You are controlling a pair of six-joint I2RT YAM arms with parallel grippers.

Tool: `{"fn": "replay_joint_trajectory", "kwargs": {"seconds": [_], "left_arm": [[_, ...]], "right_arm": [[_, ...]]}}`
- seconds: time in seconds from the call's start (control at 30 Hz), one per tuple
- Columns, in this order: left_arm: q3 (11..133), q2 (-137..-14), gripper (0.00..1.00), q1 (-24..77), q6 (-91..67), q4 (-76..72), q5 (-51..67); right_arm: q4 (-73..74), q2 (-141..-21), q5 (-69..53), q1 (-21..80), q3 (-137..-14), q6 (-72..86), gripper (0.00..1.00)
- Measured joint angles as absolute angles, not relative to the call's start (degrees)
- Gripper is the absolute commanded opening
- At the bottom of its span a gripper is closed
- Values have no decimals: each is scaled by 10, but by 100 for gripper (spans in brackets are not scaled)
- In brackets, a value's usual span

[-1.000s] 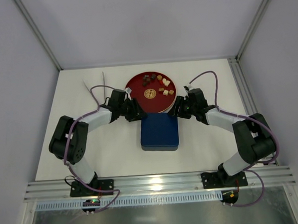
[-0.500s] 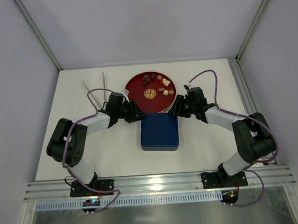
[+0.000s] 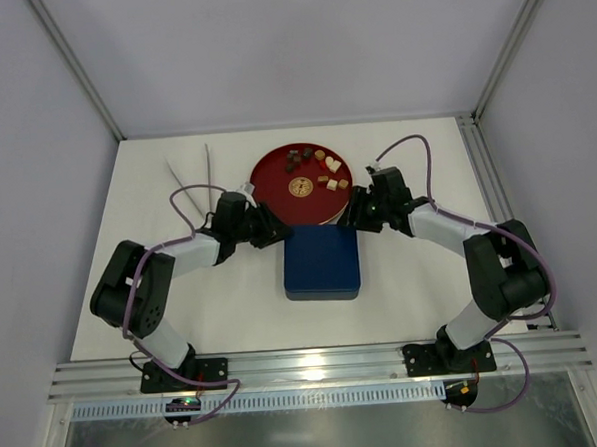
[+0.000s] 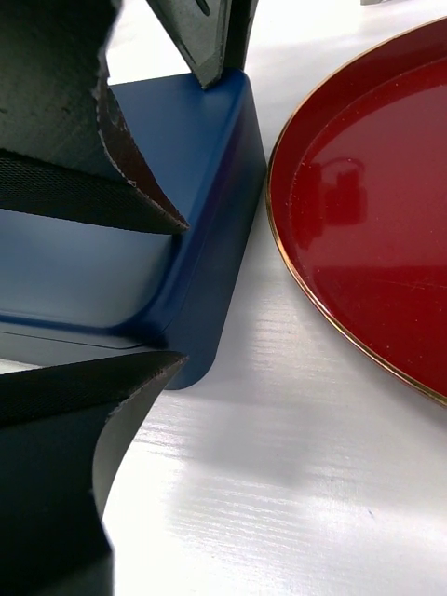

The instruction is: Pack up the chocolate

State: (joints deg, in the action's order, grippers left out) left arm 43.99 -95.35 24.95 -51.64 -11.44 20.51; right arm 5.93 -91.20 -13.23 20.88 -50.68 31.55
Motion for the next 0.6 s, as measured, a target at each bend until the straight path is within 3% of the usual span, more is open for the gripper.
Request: {"fn": "replay_joint_trajectory", "kwargs": {"seconds": [0.6], "left_arm": [[357, -952, 19, 283, -573, -274, 173]], "right_arm": [[146, -972, -89, 210, -537, 294, 55]]}}
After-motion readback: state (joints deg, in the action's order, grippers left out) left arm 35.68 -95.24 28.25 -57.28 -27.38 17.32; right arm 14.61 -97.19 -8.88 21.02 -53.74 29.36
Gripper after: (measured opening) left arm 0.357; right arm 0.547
